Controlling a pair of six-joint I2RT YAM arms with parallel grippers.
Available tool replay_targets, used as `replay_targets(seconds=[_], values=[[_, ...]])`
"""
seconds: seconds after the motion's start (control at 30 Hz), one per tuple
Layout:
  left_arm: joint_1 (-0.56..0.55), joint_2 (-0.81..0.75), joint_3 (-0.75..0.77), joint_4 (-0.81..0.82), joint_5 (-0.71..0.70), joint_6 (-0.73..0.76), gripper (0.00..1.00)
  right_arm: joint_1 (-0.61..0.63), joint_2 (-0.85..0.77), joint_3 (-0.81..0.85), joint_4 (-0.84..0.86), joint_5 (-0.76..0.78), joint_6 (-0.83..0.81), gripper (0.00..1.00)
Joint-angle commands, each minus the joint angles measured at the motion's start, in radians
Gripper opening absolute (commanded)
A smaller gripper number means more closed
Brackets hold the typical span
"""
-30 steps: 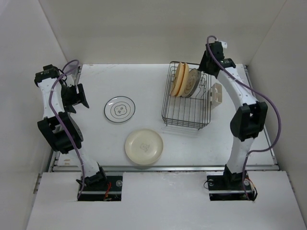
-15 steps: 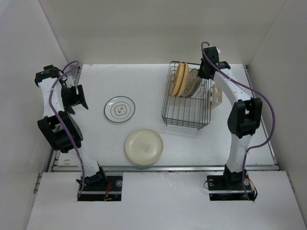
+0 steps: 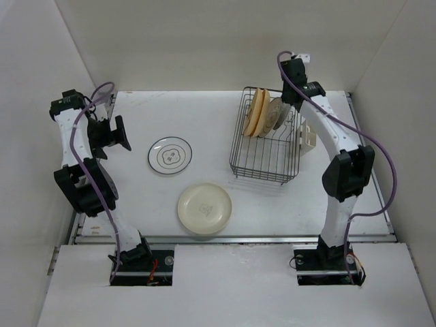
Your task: Unload the plates from the dish rack
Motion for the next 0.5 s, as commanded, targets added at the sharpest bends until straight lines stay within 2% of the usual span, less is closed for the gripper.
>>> replay_targets(seconds=[0.0,0.17,0.23,0.47], values=[[-0.04,-0.046,0.036,-0.03,0.063,0.065,1.0,0.021,-0.145,0.117,0.032,0.221,-0.048,0.0],[-0.06,-0.082,0.048,-0.066,0.224,0.156,1.0,0.041,-0.2,0.117,0.023,0.333,-0.059,0.0],[-0.069,-0.106,0.062,-0.089,0.248,0.185,1.0,0.067,-0.24,0.104,0.023,0.333,-0.068,0.0],[-0.205,-0.188,0.073,-0.11,0.308,0.285,1.0,0.173,-0.315,0.093,0.053,0.325,-0.077,0.0]])
